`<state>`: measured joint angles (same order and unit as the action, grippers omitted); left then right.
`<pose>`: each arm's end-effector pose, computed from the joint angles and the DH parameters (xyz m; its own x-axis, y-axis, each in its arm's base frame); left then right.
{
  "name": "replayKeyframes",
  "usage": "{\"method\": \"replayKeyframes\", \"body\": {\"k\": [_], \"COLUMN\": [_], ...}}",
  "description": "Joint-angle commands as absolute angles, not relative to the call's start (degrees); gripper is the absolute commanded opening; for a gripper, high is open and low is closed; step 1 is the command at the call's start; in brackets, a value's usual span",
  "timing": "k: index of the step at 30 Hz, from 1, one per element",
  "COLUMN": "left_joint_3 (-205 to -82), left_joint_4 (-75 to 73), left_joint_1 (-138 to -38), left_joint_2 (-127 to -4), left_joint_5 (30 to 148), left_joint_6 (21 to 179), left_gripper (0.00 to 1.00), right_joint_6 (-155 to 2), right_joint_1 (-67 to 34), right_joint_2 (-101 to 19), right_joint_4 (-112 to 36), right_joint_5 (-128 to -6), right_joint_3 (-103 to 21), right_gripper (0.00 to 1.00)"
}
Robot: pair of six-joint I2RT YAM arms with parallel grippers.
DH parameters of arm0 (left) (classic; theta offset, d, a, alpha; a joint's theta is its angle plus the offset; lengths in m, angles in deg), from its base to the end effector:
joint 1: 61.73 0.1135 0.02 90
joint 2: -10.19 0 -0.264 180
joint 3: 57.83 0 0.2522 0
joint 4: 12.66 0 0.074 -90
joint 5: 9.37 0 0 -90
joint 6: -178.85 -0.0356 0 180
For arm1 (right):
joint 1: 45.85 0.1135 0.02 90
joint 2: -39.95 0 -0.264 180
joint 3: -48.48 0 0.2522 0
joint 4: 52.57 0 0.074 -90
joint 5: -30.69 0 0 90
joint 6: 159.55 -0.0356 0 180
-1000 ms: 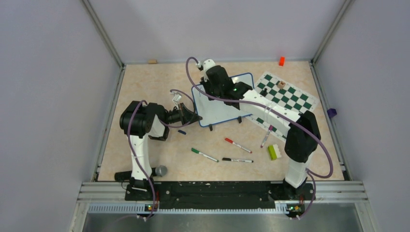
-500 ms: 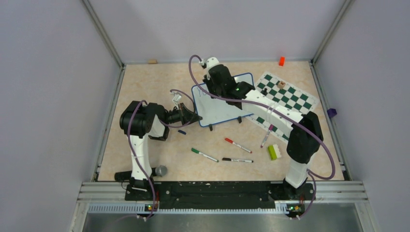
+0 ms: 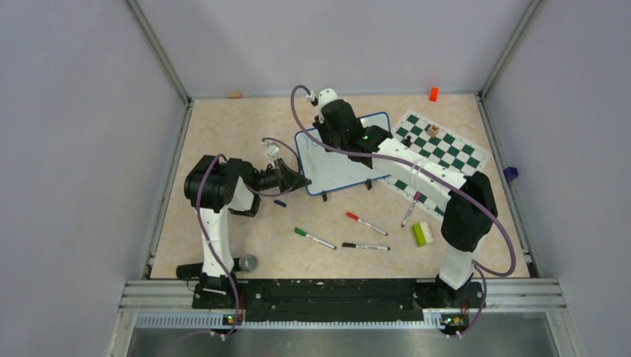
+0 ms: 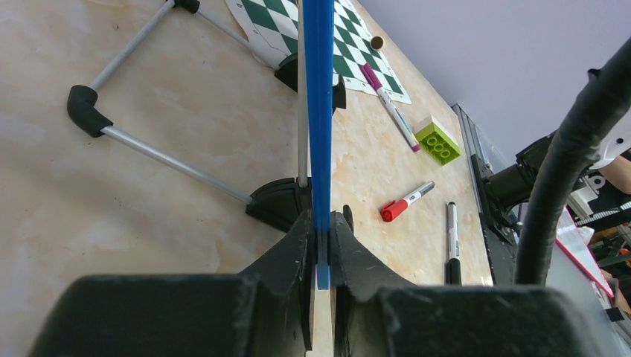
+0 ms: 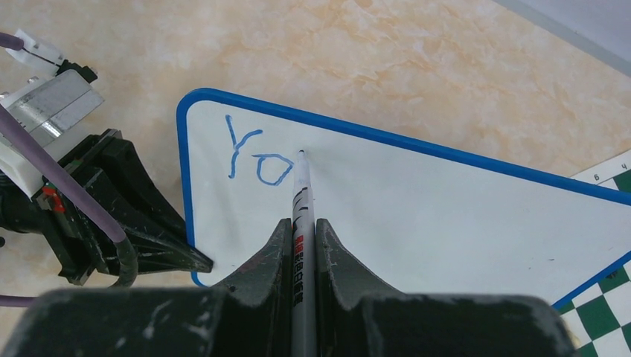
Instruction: Write a sentence on the whiteboard
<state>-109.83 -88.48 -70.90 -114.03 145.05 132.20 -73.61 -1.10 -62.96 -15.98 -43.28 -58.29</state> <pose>0.3253 -0.0850 0.0973 -0.6122 -0.2014 -0.7646 0.7388 0.1988 -0.6439 0.3064 0.2899 0.3293 -0.4192 -0.3198 -0.8497 -0.4832 0.8709 -0.0894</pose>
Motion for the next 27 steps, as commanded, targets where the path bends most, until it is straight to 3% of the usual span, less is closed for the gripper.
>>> {"method": "replayKeyframes", "body": {"k": [1, 27], "left_joint_3": [-109.4, -109.2], "left_joint_4": [-91.7, -91.7], "left_joint_1": [-71.9, -71.8], "left_joint_2": [-112.2, -111.9], "left_joint_5": [148.7, 148.7], "left_joint_6": [130.9, 130.8], "left_gripper": [0.07, 0.07], "right_joint_6": [-73.7, -73.7], "right_joint_1": [-1.7, -1.7], "right_joint_2": [-62.6, -62.8], "right_joint_4": [-16.2, -13.7], "right_joint_5": [-42.3, -41.7], "right_joint_3": [-58.2, -56.9], "right_gripper": [0.00, 0.00]}}
